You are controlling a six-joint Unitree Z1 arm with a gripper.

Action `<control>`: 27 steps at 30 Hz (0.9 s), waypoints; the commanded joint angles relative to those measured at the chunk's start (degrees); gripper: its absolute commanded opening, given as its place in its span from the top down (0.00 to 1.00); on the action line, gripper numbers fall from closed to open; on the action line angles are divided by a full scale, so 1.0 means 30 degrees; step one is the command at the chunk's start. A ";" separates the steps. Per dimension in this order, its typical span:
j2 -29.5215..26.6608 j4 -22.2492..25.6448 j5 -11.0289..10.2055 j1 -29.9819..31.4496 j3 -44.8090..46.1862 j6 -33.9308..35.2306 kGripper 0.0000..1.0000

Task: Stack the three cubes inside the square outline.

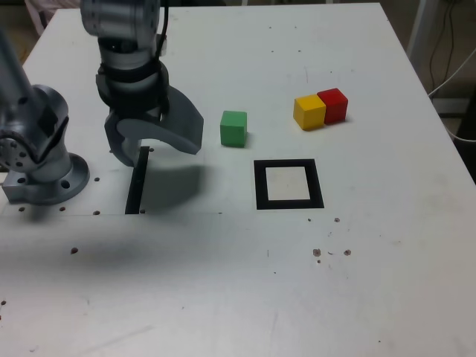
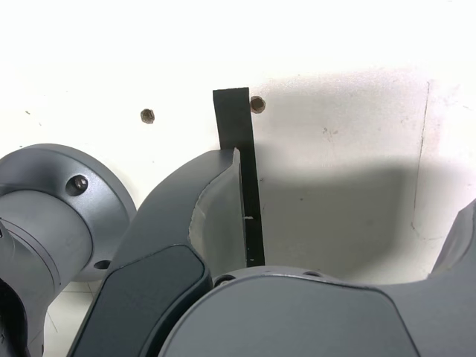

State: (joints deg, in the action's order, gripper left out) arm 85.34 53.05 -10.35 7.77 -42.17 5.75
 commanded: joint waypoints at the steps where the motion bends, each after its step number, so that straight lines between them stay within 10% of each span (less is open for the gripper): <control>1: -0.0216 -0.0045 -0.0035 -0.0040 0.0054 -0.0006 0.00; 27: -0.1375 0.0258 -0.1107 -0.0225 -0.0305 -0.0066 0.00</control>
State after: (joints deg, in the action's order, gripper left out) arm 82.03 53.40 -13.72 7.66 -42.58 5.75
